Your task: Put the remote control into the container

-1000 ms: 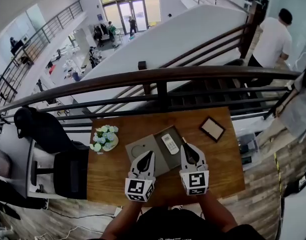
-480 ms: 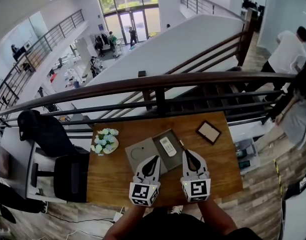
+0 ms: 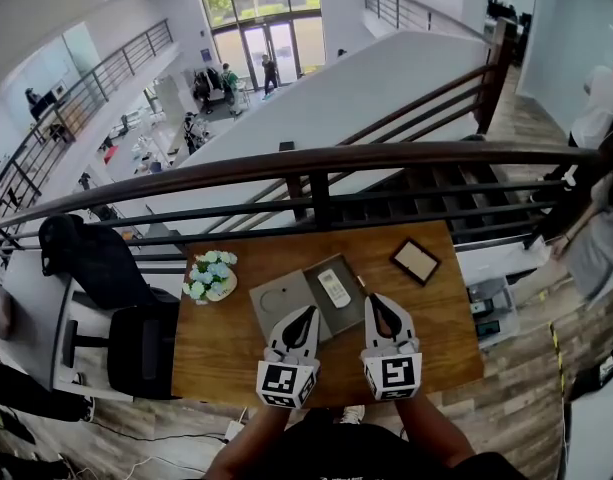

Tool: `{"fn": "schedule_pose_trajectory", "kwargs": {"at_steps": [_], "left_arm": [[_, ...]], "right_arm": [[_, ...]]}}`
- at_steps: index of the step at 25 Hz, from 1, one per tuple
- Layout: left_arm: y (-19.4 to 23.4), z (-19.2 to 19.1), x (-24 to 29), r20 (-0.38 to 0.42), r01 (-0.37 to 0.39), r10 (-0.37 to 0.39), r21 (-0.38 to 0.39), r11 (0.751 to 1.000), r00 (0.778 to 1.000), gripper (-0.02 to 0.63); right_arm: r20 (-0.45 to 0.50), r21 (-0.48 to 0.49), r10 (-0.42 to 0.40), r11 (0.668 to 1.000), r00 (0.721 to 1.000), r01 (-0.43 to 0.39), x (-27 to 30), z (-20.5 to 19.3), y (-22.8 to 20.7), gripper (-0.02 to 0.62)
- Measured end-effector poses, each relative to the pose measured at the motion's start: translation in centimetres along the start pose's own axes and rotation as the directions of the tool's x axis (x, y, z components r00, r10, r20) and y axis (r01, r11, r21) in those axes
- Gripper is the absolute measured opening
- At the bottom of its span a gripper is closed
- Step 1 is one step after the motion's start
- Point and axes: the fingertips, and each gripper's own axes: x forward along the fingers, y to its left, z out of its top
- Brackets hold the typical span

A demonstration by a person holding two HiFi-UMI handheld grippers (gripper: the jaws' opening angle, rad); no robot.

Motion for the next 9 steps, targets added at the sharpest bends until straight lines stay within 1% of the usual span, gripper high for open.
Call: {"fn": "schedule_pose_trajectory", "kwargs": {"at_steps": [9], "left_arm": [[-1.3, 0.5, 0.3, 0.003, 0.004, -0.004, 0.003, 1.0, 1.0, 0.006]], "right_arm": [[-0.003, -0.011, 0.0, 1.0, 1.0, 0.0, -0.7, 0.4, -1.1, 0.029]]}}
